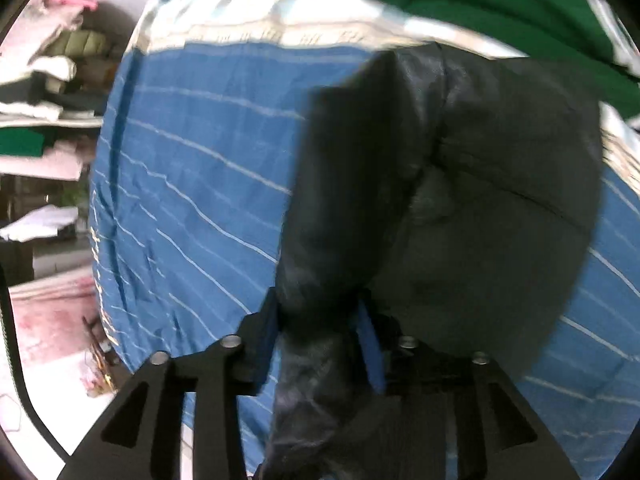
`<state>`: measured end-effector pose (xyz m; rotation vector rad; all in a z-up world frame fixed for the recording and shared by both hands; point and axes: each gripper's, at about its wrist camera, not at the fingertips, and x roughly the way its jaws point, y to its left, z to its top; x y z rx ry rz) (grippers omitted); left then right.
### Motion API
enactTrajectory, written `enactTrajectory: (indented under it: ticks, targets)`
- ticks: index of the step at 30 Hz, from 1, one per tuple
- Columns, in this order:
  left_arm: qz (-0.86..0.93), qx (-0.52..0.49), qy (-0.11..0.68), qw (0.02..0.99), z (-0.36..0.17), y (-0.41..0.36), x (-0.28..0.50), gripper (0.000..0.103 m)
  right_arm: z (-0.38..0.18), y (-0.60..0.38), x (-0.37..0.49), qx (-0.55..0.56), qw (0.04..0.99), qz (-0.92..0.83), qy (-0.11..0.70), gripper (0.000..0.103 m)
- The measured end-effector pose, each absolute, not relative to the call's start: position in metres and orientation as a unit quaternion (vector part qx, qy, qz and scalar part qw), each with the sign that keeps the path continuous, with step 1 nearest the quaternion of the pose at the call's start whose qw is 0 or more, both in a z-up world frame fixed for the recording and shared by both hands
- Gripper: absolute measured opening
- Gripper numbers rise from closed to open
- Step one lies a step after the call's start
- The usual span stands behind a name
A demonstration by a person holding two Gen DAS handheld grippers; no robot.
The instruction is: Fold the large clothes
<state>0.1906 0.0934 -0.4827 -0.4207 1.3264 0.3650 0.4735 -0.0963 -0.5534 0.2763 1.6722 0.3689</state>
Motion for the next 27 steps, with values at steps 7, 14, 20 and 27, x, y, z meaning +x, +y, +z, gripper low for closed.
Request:
enactTrajectory:
  ticks: [7,14,20,27]
  targets:
    - [0.208,-0.197,0.608,0.74,-0.492,0.098,0.179,0.081,-0.54,-0.172,0.465,0.204,0.658,0.186,0.701,0.07]
    - [0.25,-0.166,0.621,0.724,-0.542,0.081,0.184,0.09,-0.582,-0.313,0.474,0.247,0.658,0.147,0.696,0.07]
    - [0.254,-0.158,0.617,0.728,-0.549,0.073,0.178,0.094,-0.662,-0.348,0.512,0.319,0.621,0.219,0.681,0.07]
    - [0.254,-0.132,0.616,0.734,-0.556,0.064,0.175,0.098,-0.691,-0.335,0.54,0.363,0.585,0.291,0.664,0.07]
